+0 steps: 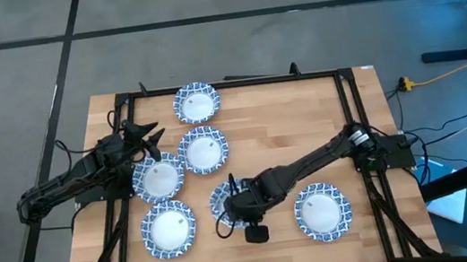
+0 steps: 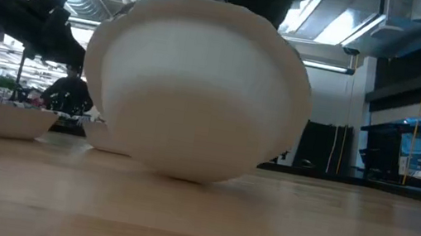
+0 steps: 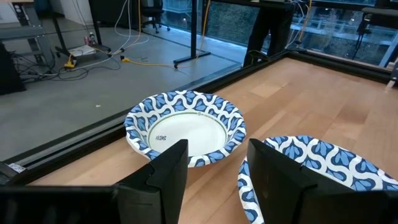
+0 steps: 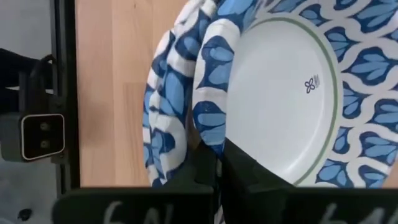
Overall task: Nest bowls inside each other
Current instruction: Stack the white bowl on top of the other white bowl
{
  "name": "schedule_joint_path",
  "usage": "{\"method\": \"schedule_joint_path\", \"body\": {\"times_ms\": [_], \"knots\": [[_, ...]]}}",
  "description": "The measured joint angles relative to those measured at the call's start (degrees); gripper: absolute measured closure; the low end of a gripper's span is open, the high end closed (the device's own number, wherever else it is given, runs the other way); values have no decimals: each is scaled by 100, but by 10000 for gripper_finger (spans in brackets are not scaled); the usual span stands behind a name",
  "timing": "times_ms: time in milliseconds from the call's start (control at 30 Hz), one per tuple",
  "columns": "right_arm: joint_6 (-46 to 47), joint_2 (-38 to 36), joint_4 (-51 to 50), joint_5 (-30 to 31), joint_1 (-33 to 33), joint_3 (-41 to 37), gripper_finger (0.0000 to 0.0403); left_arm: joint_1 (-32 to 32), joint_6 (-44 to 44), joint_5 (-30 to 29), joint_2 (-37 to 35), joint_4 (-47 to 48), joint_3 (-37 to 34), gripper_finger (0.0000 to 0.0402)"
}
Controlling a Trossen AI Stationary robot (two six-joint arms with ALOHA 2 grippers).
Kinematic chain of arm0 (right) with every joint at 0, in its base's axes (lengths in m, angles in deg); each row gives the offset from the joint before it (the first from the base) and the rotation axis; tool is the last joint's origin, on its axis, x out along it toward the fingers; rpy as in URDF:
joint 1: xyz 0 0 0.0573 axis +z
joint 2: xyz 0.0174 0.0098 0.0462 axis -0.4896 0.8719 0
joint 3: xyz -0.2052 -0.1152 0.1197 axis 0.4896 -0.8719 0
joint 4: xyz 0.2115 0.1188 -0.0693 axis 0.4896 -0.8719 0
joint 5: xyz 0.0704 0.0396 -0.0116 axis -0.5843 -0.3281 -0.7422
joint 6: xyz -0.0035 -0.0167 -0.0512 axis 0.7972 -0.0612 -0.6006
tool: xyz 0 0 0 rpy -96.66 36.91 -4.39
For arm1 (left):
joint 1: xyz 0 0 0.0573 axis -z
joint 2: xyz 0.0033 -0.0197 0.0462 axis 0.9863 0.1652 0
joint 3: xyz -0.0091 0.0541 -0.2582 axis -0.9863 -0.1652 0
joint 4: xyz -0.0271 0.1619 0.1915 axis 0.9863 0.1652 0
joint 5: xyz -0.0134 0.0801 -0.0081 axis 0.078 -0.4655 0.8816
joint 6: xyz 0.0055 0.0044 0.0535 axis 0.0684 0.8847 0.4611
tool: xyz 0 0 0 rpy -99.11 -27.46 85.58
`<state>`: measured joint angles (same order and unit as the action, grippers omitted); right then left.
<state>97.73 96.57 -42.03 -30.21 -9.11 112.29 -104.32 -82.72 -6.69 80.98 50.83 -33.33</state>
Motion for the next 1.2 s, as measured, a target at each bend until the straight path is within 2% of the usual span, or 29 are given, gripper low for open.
{"method": "schedule_joint_path", "body": {"times_ms": [267, 467, 767, 1200], "knots": [[96, 56, -949, 703, -18, -2, 400, 0, 0, 0, 0, 0, -1, 241], [103, 56, -1177, 1136, -123, -95, 400, 0, -11, 0, 0, 0, -2, 241], [311, 52, -1172, 1205, -319, -779, 399, 0, -20, 0, 1, 0, 0, 241], [345, 50, -759, 1077, -316, -835, 322, 0, -2, 0, 2, 0, -2, 241]]}}
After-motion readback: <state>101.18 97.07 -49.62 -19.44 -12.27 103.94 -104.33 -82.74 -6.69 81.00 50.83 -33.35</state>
